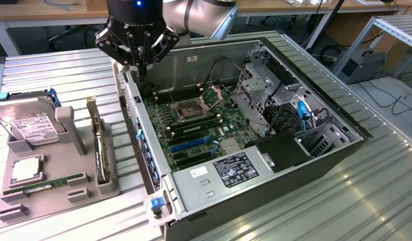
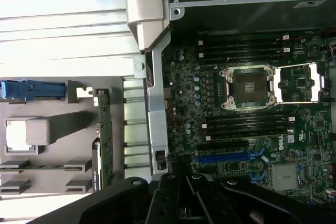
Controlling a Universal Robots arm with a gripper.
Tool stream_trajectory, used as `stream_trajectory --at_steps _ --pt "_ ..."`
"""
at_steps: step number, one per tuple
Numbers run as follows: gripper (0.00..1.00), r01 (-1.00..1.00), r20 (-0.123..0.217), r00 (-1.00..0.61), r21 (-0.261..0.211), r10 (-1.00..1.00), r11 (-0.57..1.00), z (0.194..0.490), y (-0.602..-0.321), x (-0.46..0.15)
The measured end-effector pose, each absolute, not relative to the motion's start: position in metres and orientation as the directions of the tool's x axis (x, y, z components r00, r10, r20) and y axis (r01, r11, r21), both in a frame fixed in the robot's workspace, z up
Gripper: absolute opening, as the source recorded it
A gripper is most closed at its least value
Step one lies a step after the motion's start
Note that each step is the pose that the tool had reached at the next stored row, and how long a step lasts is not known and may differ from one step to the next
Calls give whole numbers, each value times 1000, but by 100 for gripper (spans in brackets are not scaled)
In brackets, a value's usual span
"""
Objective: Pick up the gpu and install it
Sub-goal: 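Reach for the gpu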
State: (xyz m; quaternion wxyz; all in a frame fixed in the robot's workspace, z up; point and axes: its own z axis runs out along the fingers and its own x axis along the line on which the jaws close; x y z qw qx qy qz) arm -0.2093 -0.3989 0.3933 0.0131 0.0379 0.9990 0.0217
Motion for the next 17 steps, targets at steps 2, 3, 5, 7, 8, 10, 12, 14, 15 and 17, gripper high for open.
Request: stream_trajectory --at_steps 2,3,5,7,8,10,12,14,15,17 --pt "11 75 -24 -997 44 76 996 393 -399 -210" --pt "11 75 -24 -997 44 76 996 393 -399 -211" --pt "11 75 -24 -997 44 76 996 393 -399 -211" --pt "11 75 -24 -997 44 76 996 393 -399 -212" --pt "11 75 -24 -997 44 76 996 393 -399 -213" --pt "11 75 -24 -997 44 76 996 393 -399 -213" --pt "11 75 -24 -997 44 76 996 393 -399 -214" --pt "11 75 -24 -997 44 76 996 393 -399 -215" --pt "11 75 -24 -997 44 76 996 393 -399 -215" --pt "11 75 -24 -997 44 76 996 393 -399 -216"
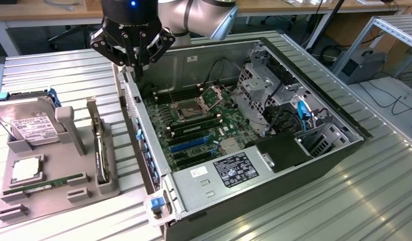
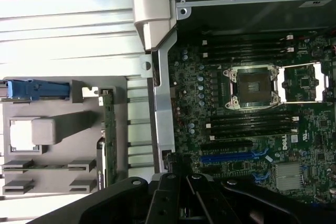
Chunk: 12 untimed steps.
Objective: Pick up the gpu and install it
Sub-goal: 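Reach for the gpu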
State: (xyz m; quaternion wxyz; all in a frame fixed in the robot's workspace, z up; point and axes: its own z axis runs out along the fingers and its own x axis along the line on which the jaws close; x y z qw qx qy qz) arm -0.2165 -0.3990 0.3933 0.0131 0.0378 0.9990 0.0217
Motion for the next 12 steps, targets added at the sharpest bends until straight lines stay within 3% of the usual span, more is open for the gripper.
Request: stream_trajectory --at_steps 12 --pt "11 75 -24 -997 44 76 996 393 -399 -223"
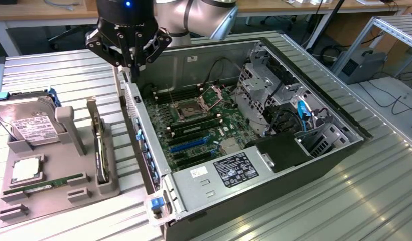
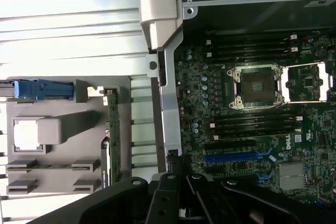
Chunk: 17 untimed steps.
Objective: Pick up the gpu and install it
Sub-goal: 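Reach for the gpu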
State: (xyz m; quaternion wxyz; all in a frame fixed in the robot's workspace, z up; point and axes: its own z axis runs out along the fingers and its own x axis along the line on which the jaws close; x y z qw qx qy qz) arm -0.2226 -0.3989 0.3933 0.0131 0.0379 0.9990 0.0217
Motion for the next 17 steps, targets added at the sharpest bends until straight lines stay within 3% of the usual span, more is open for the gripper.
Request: stream_trajectory --at_steps 17 --pt "11 75 -24 -997 44 76 996 393 -399 -232"
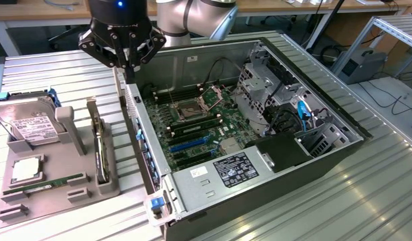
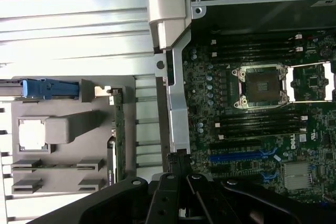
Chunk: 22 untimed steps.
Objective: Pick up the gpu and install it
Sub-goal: 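Reach for the gpu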
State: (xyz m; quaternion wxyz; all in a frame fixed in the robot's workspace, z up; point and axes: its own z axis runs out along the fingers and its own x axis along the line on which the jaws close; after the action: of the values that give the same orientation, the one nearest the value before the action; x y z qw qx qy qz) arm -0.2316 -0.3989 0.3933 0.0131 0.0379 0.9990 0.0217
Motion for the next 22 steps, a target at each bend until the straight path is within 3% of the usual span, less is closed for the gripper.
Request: stream_trajectory --at_steps 22 --pt "11 75 -25 -997 44 76 996 393 -399 -249"
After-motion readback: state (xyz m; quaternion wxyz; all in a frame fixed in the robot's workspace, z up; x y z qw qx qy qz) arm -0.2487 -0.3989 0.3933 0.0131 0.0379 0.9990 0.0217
